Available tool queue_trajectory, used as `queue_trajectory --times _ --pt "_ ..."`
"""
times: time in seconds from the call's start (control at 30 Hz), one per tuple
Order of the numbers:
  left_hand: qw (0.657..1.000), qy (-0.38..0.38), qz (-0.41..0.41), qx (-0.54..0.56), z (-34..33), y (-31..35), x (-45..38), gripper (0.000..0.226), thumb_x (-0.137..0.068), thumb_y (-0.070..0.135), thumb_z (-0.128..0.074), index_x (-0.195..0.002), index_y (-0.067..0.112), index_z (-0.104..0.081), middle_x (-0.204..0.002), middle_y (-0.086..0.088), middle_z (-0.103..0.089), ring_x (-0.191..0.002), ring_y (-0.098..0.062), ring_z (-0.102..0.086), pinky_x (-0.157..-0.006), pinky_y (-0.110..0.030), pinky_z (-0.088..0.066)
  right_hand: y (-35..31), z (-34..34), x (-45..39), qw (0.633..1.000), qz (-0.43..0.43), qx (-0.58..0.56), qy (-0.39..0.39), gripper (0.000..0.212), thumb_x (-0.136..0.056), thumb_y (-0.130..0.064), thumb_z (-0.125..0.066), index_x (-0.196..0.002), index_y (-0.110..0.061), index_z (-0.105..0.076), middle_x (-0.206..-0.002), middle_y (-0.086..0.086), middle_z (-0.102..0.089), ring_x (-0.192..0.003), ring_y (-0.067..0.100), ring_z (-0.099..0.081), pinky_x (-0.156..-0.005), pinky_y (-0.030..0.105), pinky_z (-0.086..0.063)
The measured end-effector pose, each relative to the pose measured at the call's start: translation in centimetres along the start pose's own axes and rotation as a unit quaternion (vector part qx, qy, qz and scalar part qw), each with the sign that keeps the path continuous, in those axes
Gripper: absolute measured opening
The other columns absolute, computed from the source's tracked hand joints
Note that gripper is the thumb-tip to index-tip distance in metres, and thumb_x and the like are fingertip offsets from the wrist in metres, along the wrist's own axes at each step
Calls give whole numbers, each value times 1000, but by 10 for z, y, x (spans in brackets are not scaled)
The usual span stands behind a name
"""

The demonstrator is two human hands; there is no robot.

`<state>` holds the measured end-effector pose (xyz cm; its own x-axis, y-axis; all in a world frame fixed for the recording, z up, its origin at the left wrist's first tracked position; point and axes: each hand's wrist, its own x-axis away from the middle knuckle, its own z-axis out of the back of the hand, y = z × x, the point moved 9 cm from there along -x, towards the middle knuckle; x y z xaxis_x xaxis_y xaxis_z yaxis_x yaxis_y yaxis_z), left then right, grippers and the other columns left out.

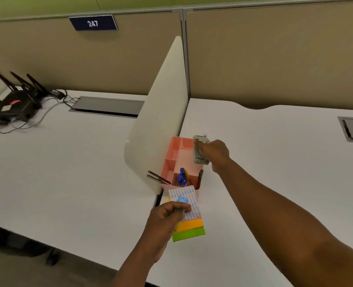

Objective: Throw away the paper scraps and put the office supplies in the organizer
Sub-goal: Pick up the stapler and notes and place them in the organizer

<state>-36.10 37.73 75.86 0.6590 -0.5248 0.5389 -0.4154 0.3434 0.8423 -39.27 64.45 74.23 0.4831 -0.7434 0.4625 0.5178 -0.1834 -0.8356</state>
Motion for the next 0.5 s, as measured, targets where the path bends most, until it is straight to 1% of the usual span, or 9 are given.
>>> queue_trajectory --times 0.1,0.17,0.23,0.27,0.3,0.33,0.37,0.43,0.5 --pt "1000 14 13 -20 0 0 0 30 -89 -3 -56 -86 16 -79 -110 4 -73 -105 -20 -67 -92 -47 -53 -6 -17 -13 999 -22 34 -9 51 -68 -57 -74 -88 -13 -57 -70 -3 -57 -61 9 -56 -52 24 -45" --pt "999 25 19 -24 0 2 -1 31 -89 -4 -55 -85 16 -79 -112 2 -72 -105 -20 -67 -91 -46 -53 -7 -27 -19 997 -31 69 -20 53 -66 -56 -75 -92 -13 -60 -73 -3 -59 -65 11 -58 -54 25 -46" --pt "999 32 20 -19 1 4 -2 30 -89 -4 -55 -85 14 -79 -115 -1 -71 -106 -22 -67 -92 -48 -53 -6 -35 -23 992 -30 117 -25 59 -65 -56 -75 -102 -12 -62 -87 0 -65 -81 16 -64 -67 29 -54" --pt "999 32 18 -14 1 6 -3 30 -89 -4 -55 -86 14 -79 -115 -1 -71 -107 -24 -66 -92 -49 -52 -3 -39 -24 990 -30 136 -26 62 -65 -57 -74 -107 -12 -62 -96 3 -66 -92 20 -64 -76 32 -55" --pt "999 30 17 -8 1 7 -4 29 -88 -4 -55 -87 13 -79 -115 -1 -71 -108 -25 -66 -93 -50 -52 0 -42 -23 988 -29 149 -27 65 -64 -59 -74 -108 -12 -62 -101 4 -65 -98 22 -63 -79 33 -55" --pt "999 29 16 -2 2 8 -6 29 -88 -5 -55 -87 12 -78 -114 -1 -71 -108 -25 -66 -93 -50 -52 2 -44 -21 986 -22 166 -26 63 -64 -60 -74 -104 -13 -62 -99 3 -63 -98 22 -62 -76 31 -54" --pt "1000 27 15 4 2 9 -7 29 -88 -5 -54 -87 11 -78 -112 0 -72 -107 -25 -66 -91 -49 -53 3 -45 -18 982 -8 188 -24 58 -64 -62 -73 -94 -14 -61 -92 0 -61 -91 20 -62 -68 28 -50" --pt "1000 23 9 14 3 13 -9 28 -87 -6 -55 -87 10 -78 -111 -2 -73 -106 -25 -67 -85 -42 -54 3 -46 -12 974 19 223 -23 50 -65 -64 -71 -72 -18 -52 -77 -4 -57 -70 12 -56 -51 22 -38" --pt "1000 22 -1 20 5 16 -10 28 -87 -6 -55 -86 10 -78 -115 -6 -71 -107 -26 -67 -80 -36 -53 3 -44 -9 969 36 243 -25 48 -65 -64 -69 -64 -22 -46 -66 -7 -55 -57 8 -51 -44 21 -32"
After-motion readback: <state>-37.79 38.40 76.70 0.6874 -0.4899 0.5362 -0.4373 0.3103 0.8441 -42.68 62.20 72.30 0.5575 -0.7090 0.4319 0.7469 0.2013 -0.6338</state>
